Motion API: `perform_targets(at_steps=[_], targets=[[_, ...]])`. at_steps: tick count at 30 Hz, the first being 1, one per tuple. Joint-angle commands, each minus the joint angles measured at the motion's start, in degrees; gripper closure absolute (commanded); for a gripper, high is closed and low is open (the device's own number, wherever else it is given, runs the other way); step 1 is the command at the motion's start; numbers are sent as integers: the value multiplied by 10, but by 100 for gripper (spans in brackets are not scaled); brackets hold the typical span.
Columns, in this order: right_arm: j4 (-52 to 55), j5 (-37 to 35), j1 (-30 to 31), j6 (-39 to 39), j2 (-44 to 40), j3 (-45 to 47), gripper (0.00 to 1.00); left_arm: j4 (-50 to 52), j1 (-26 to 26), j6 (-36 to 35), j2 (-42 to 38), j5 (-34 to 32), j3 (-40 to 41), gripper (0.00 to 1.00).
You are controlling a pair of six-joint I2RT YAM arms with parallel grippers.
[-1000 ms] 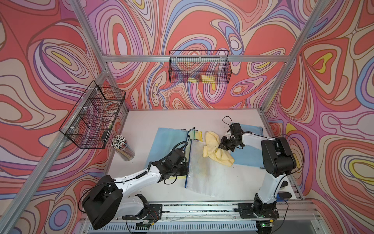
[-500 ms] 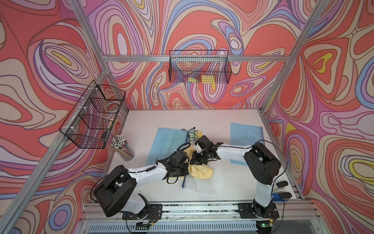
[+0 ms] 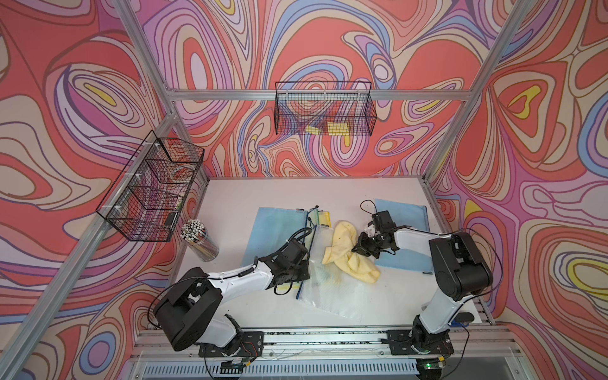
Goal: Wipe the document bag
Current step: Wipe the dirt from the document bag.
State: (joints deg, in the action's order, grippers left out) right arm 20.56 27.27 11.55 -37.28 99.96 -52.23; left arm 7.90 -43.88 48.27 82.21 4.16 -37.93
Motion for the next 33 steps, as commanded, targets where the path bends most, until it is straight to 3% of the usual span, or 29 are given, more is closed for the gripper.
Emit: perform_targets(at_steps=[1,3,11,16,24,29,33], targets=[[72,-29,6,36,-20,-9,100,15,1,15,-4,-29,-1,100],[50,1,27,12,-33,-13,100,14,1,24,-3,-40,-2,100],[25,-19,232,-72,-4,-100,100,-5,3,71,10,-88,-17,100],[-16,-10,293,-109,52,-117,100,-3,10,98,8,-118,-25,100],[-57,-13,271,-125,68,-24,100,8,25,118,-23,-149,-2,100],[-19,-25,167,-85,-15,65,100,3,34,118,-35,-146,19,100],[57,-41,84,-29,-90,82,100,-5,40,120,-30,-141,29,100]])
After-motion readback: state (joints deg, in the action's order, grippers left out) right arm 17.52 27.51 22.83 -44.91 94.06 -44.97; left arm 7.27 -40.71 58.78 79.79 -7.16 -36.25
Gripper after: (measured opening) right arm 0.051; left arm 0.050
